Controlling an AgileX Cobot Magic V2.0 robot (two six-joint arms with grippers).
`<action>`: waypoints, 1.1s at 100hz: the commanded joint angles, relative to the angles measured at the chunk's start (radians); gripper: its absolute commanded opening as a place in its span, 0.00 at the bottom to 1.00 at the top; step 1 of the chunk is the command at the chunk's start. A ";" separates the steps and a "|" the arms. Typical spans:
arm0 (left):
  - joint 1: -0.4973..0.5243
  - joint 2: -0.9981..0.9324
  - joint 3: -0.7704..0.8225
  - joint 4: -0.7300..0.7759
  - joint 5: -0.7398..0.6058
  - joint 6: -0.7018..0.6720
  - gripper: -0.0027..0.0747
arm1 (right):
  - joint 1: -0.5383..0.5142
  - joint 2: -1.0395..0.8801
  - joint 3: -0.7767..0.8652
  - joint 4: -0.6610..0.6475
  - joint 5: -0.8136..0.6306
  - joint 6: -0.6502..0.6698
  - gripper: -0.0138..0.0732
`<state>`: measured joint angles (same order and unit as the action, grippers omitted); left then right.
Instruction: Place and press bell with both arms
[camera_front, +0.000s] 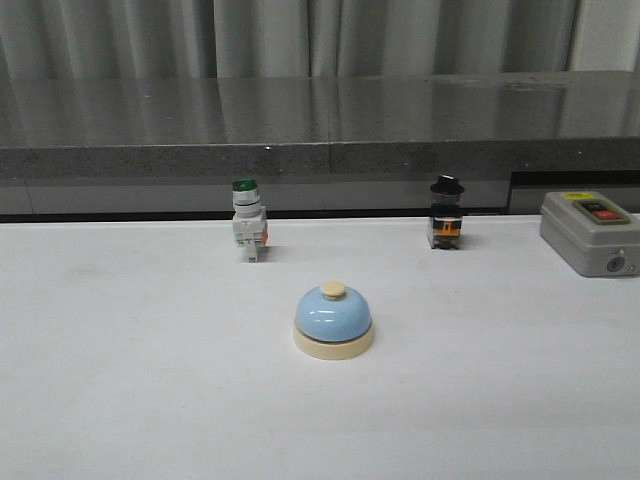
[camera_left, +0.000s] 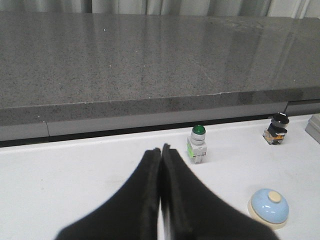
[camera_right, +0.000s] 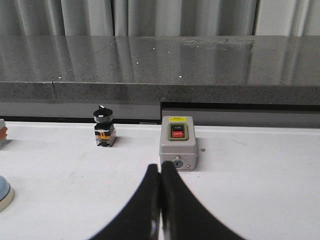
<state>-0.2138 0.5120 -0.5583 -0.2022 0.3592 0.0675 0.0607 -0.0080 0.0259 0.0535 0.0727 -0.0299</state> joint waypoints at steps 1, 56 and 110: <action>0.000 0.004 -0.028 -0.012 -0.118 -0.004 0.01 | -0.006 -0.016 -0.014 -0.010 -0.085 -0.001 0.09; 0.136 -0.307 0.315 0.261 -0.335 -0.111 0.01 | -0.006 -0.016 -0.014 -0.010 -0.085 -0.001 0.09; 0.148 -0.547 0.601 0.283 -0.435 -0.138 0.01 | -0.006 -0.016 -0.014 -0.010 -0.084 -0.001 0.09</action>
<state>-0.0685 -0.0046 0.0017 0.0794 0.0260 -0.0585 0.0607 -0.0096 0.0259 0.0535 0.0727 -0.0299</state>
